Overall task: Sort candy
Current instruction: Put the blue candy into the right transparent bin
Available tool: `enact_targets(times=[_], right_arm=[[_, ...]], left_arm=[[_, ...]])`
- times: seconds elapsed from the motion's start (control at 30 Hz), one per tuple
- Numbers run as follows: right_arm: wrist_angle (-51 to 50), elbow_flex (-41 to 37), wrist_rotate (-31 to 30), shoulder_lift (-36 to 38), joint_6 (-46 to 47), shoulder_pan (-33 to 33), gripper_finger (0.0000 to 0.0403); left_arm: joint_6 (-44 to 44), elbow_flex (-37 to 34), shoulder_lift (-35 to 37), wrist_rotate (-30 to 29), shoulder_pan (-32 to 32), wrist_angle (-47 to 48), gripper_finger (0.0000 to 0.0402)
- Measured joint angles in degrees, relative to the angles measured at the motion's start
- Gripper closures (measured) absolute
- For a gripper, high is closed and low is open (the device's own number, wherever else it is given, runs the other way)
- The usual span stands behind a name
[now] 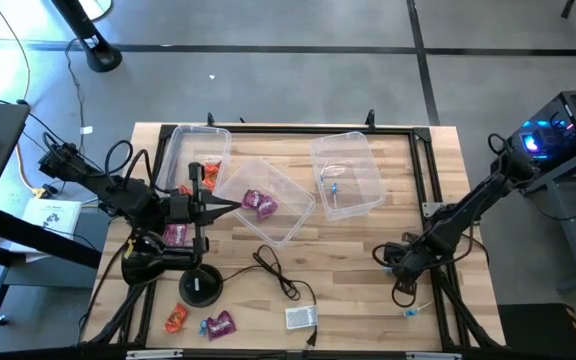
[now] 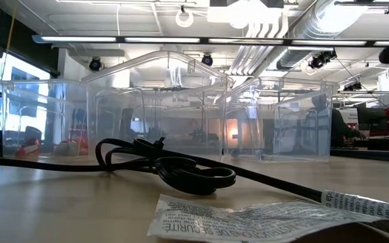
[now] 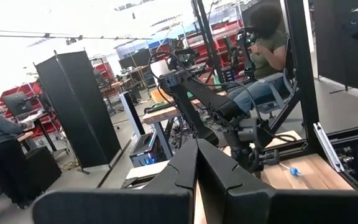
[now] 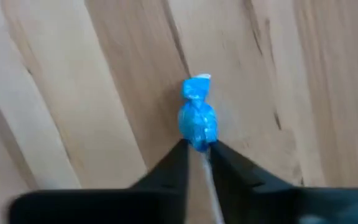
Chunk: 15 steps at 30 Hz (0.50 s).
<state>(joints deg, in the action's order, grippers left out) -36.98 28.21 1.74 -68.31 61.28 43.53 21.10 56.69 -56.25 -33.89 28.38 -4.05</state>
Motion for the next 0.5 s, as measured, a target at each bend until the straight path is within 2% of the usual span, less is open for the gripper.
enact_targets(times=[0.07,0.33,0.43,0.5], right_arm=[[0.8,-0.2,0.3,-0.07,0.04,0.02,0.0389],[10.43,0.96,0.67,0.07,3.32,0.02,0.0399],[10.35,4.07,-2.36,0.07,2.43,0.02,0.04],[10.45,6.92,-6.75,0.07,-0.5,-0.14,0.04]], left_arm=[[-0.02,-0.02,0.0,0.0,0.0,0.0,0.0401],[0.02,-0.02,0.0,0.0,-0.02,-0.04,0.0401],[0.04,-0.02,0.0,0.0,-0.02,-0.02,0.0402],[0.07,-0.02,0.0,-0.02,-0.02,-0.04,0.0402]])
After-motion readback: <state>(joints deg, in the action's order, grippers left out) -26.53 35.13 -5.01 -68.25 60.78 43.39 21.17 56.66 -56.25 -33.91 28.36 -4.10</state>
